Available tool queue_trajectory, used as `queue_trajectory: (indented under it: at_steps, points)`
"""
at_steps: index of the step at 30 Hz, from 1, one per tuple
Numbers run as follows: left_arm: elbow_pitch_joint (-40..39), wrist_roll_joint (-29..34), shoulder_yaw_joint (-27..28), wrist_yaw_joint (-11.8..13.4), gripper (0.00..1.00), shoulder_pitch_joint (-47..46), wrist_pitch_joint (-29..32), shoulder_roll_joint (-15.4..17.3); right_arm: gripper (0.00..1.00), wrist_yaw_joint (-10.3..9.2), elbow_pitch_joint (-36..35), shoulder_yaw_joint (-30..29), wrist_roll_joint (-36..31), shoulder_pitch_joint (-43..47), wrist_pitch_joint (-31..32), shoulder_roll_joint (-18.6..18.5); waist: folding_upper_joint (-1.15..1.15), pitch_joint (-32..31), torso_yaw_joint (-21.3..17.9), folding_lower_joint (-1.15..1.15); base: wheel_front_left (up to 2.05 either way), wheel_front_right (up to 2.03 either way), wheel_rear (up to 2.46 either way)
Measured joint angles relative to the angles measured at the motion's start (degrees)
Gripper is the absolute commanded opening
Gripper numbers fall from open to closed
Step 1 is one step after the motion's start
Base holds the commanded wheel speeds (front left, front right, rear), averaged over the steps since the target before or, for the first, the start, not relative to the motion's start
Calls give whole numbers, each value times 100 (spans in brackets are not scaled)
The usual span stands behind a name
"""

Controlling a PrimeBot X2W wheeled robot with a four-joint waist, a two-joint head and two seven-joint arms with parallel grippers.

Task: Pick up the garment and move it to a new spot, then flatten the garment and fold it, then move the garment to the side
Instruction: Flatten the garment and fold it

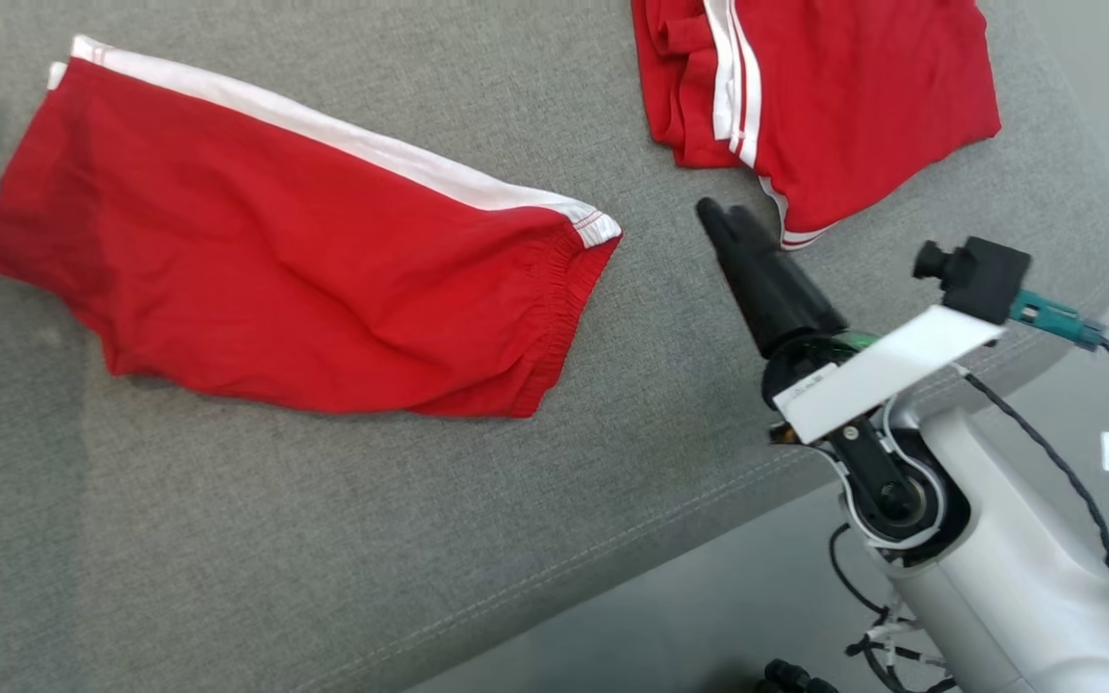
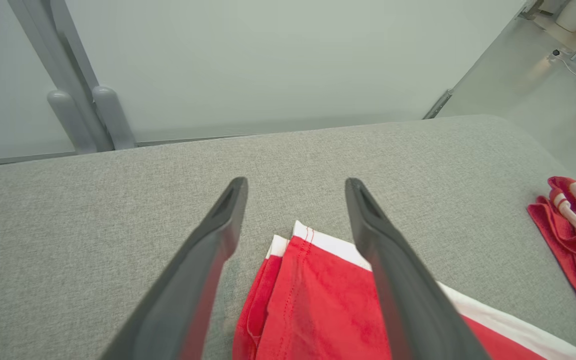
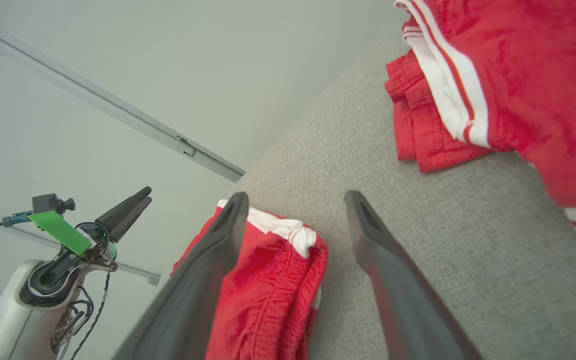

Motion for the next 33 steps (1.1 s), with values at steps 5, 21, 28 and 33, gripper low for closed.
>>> queue_trajectory:
  at_steps: [5, 21, 28, 33]
  points:
    - [-59, 20, -10, -154, 100, 560, -601, -192, 100, -45, -1, -152, -632, 246, -520, -344, 0, -320, 127, 0, 0, 0, 0]
    - [-289, 407, -486, -153, 100, 2691, -1858, -716, 100, -856, 187, -375, -2739, 887, -923, -1684, 0, -1342, 842, 0, 0, 0, 0]
    - [-419, 438, -520, -36, 100, 3419, -2225, -846, 100, -965, 226, -438, -3011, 1419, -947, -1785, 0, -1688, 1238, 0, 0, 0, 0]
    - [-581, 606, -453, 115, 100, 3956, -2593, -851, 100, -1012, 274, -497, -3095, 1883, -948, -1798, 0, -1962, 1548, 0, 0, 0, 0]
